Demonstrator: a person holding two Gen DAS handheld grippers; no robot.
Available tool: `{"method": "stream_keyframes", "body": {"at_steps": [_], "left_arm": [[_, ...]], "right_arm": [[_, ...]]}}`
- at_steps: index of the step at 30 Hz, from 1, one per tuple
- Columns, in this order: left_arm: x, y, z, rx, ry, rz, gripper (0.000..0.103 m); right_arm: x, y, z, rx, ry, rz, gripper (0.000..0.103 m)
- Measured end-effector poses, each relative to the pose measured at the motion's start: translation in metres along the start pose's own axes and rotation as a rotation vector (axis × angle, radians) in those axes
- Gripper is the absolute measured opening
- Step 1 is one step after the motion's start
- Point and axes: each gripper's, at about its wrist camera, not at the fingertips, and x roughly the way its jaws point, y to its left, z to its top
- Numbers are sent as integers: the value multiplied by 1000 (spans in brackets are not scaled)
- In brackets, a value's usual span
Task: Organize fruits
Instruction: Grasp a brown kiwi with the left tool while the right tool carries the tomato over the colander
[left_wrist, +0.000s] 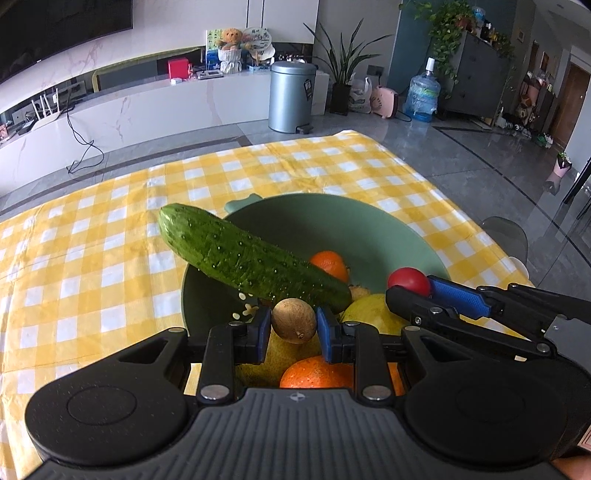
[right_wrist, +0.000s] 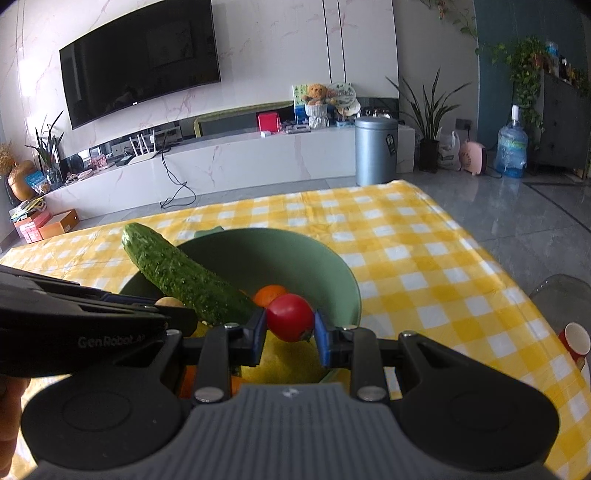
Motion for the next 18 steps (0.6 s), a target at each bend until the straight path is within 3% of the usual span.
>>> {"method": "stream_keyframes", "body": {"at_steps": [12,18], "left_arm": [[-1,0,-3,3,13,-3,30],[-8,0,-2,19,2,24,38]], "right_arm": [[2,0,-1,6,22,6,27],[-1,0,-1,6,6,3,31]]}}
